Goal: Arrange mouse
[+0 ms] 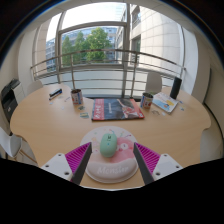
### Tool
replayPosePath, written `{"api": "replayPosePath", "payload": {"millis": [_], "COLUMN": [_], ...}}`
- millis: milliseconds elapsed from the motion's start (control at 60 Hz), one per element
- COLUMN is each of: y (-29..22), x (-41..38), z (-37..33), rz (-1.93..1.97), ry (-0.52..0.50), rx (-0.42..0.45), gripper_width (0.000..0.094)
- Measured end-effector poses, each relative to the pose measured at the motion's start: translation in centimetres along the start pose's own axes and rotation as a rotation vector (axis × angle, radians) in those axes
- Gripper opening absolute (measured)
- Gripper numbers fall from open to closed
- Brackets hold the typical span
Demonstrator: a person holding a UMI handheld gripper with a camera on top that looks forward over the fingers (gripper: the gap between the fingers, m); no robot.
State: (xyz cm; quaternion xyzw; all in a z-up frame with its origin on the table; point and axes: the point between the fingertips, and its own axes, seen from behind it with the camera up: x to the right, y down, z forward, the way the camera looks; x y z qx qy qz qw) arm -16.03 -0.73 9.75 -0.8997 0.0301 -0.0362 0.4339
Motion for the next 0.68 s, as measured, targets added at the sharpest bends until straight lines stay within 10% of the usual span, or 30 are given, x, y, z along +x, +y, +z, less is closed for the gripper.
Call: {"api": "replayPosePath", "payload": {"millis": [683], "y": [2.3], "x": [-2.7], "z": [-16.5], "rz": [-0.03], "ry": [-0.012], "rx": [0.04], "gripper_width": [0.0851]}}
